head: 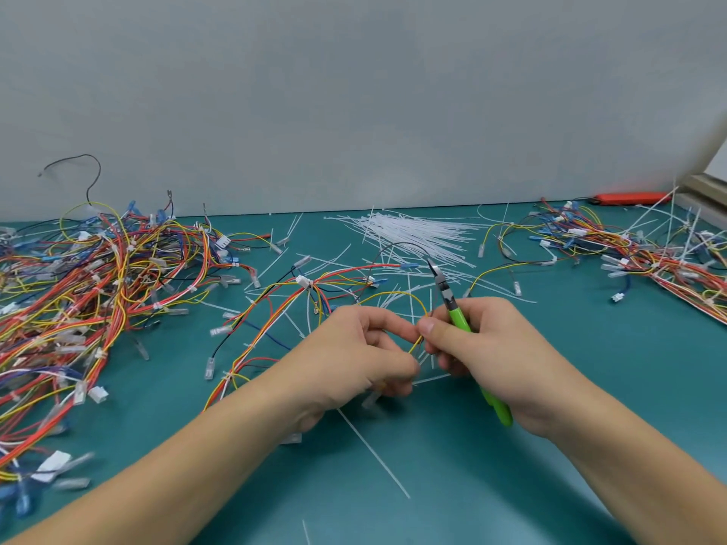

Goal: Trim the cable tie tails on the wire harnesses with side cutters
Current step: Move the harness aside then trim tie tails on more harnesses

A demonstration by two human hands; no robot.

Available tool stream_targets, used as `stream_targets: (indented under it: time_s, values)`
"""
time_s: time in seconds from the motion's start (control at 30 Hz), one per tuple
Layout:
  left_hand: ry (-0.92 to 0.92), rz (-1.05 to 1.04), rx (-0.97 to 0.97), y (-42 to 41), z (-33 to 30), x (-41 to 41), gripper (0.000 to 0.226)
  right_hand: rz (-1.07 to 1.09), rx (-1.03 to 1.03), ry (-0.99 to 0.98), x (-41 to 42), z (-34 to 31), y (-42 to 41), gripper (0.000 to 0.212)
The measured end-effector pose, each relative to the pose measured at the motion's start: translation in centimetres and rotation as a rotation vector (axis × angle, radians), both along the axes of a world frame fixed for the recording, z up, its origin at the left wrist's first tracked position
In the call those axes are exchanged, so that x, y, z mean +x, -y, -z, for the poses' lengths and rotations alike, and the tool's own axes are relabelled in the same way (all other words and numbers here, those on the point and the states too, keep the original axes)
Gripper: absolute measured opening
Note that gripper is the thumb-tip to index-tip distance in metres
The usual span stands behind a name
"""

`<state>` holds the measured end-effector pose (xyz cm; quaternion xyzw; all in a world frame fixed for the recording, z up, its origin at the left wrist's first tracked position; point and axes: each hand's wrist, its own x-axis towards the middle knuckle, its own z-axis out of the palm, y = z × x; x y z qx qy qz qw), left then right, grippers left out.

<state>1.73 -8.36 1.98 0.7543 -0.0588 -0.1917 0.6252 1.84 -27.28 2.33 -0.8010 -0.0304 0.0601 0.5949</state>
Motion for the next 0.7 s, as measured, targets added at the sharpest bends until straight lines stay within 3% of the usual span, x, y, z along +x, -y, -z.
stream_targets:
  time_s: [0.4, 0.57, 0.7]
  values:
    - [-0.110, 0.388, 0.156, -1.6, -1.6, 0.0, 0.027, 0.079, 0.163, -0.069, 0.7, 0.0, 0.6, 0.016]
    - [-0.155, 0.356, 0.143, -2.0, -1.8, 0.2, 0.031, 0.074, 0.171, -0.094, 1.0, -0.3, 0.9, 0.016]
    - [-0.112, 0.332, 0.171, -1.8, -2.0, 0.2, 0.019, 0.021, 0.191, -0.122, 0.8, -0.6, 1.0, 0.015]
